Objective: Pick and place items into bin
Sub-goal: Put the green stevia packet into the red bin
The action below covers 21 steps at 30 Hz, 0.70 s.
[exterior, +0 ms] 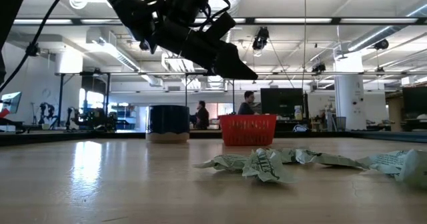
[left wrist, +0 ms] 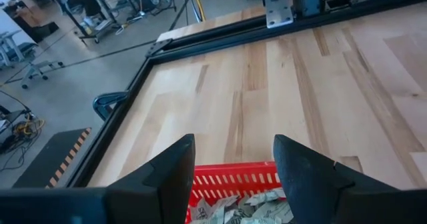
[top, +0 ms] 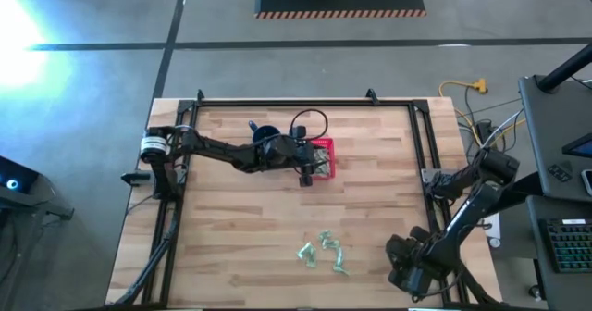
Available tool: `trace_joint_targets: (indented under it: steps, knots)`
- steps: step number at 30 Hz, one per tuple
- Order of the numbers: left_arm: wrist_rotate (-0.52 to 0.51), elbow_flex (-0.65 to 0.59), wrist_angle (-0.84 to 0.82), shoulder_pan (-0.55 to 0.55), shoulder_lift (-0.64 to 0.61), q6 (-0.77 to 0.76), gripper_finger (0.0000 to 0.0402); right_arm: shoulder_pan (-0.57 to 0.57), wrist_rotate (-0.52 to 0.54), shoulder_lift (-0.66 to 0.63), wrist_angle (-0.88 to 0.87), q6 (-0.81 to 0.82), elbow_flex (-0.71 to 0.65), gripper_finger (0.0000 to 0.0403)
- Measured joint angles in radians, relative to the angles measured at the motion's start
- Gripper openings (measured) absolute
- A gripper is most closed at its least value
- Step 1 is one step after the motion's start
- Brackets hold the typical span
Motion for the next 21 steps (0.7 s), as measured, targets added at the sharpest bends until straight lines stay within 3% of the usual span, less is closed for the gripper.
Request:
trace_joint_targets:
  steps: [7, 17, 21]
  knots:
    - [0.001, 0.000, -0.007, -0.011, -0.001, 0.000, 0.0187, 0.000, -0.010, 0.029, 0.004, -0.004, 0.000, 0.0153]
    - [0.000, 0.001, -0.072, -0.032, -0.011, -0.001, 0.0187, 0.000, 0.002, 0.026, 0.002, -0.071, 0.000, 0.0020]
    - [0.000, -0.001, -0.154, -0.037, -0.046, -0.002, 0.0187, 0.000, 0.082, 0.025, 0.003, -0.117, 0.003, 0.0013]
